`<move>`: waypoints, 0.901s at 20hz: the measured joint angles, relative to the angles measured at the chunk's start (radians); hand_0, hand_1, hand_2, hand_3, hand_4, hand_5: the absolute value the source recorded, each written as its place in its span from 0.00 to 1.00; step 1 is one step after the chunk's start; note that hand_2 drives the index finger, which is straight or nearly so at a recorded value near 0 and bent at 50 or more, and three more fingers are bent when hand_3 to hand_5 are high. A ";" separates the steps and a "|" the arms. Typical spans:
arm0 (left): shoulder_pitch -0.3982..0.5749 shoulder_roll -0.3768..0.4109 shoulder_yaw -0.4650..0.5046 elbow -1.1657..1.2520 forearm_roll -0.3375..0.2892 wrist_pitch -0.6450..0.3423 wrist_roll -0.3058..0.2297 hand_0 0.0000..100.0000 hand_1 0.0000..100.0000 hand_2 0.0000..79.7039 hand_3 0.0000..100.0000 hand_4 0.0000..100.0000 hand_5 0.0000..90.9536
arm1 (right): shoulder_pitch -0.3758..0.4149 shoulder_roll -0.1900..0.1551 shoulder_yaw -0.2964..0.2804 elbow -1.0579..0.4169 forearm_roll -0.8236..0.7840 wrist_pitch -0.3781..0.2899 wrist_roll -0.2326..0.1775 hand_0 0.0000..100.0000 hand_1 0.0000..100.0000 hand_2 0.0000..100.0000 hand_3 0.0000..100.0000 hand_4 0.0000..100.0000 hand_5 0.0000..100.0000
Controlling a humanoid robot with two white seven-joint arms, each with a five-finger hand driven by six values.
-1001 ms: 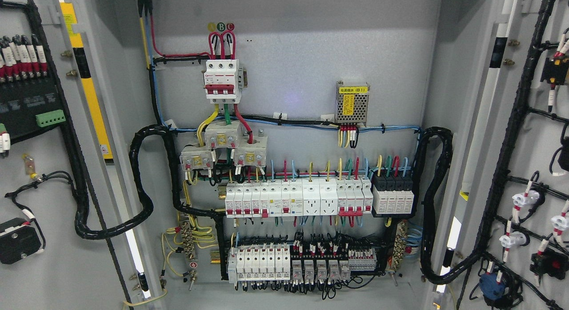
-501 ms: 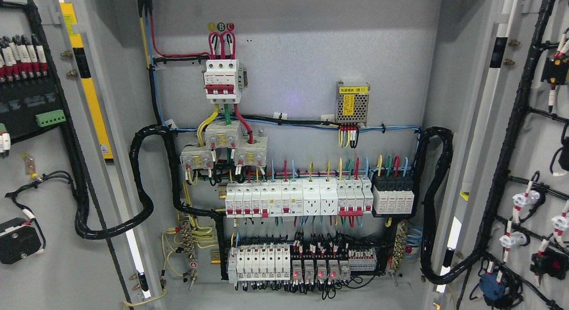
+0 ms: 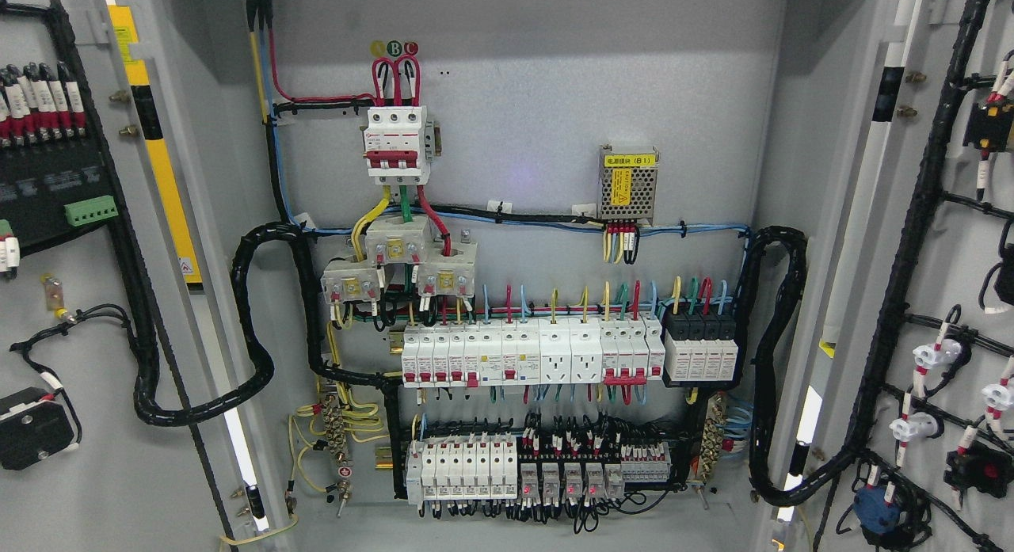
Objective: Open door with both hands
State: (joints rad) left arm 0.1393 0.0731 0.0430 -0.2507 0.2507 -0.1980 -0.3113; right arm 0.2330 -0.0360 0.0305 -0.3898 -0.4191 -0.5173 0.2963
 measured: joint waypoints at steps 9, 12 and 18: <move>-0.019 0.024 -0.024 0.103 -0.105 0.024 0.157 0.00 0.00 0.00 0.00 0.00 0.00 | -0.016 0.020 -0.027 0.163 0.036 0.232 -0.106 0.23 0.03 0.00 0.00 0.00 0.00; -0.021 0.026 -0.031 0.124 -0.124 0.025 0.162 0.00 0.00 0.00 0.00 0.00 0.00 | -0.026 0.024 -0.028 0.192 0.079 0.243 -0.179 0.23 0.03 0.00 0.00 0.00 0.00; -0.021 0.028 -0.066 0.151 -0.141 0.029 0.162 0.00 0.00 0.00 0.00 0.00 0.00 | -0.074 0.029 -0.027 0.228 0.131 0.249 -0.215 0.23 0.03 0.00 0.00 0.00 0.00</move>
State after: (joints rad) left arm 0.1183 0.1015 -0.0233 -0.0998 0.1100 -0.1685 -0.1490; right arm 0.1590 -0.0071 0.0037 -0.1618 -0.2881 -0.2682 0.0810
